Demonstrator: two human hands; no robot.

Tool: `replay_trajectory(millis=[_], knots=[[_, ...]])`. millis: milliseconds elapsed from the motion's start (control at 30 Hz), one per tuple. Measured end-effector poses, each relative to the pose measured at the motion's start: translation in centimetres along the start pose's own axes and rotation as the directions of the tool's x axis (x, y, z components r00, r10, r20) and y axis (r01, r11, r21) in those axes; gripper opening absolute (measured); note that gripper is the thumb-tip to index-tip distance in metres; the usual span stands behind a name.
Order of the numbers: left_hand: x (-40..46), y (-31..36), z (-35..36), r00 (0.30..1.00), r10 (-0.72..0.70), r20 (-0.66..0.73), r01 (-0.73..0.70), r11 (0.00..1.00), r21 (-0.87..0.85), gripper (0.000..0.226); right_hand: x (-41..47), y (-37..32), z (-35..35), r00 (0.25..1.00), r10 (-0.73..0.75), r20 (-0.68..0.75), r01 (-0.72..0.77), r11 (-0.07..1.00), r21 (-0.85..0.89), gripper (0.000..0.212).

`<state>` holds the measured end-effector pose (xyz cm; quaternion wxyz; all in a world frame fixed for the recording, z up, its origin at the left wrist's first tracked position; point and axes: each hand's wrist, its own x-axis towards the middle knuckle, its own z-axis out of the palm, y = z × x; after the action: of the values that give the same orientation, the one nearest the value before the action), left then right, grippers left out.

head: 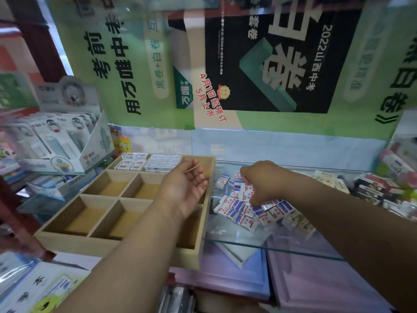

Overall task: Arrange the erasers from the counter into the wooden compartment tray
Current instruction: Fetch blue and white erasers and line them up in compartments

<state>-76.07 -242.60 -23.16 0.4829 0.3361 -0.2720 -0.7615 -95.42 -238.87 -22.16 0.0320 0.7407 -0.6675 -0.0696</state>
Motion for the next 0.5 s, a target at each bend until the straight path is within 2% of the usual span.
replay_trajectory(millis=[200, 300, 400, 500], knots=[[-0.2, -0.8, -0.3, 0.998, -0.056, 0.002, 0.056, 0.998, -0.01, 0.02, 0.4, 0.3, 0.3, 0.999, 0.05, 0.009, -0.05, 0.995, 0.081, 0.049], [-0.2, -0.9, -0.2, 0.997, -0.077, 0.0, 0.077, 0.996, -0.034, 0.02, 0.4, 0.9, 0.0, 0.996, 0.086, 0.021, -0.089, 0.973, 0.215, 0.049], [-0.3, -1.1, 0.3, 0.997, -0.076, 0.013, 0.077, 0.995, -0.061, 0.021, 0.6, 1.0, -1.7, 0.99, 0.13, -0.058, -0.084, 0.863, 0.498, 0.038], [-0.4, -1.5, 1.2, 0.99, -0.118, 0.081, 0.13, 0.978, -0.161, 0.031, 1.4, -1.2, -3.5, 0.977, 0.128, -0.172, 0.03, 0.713, 0.701, 0.025]])
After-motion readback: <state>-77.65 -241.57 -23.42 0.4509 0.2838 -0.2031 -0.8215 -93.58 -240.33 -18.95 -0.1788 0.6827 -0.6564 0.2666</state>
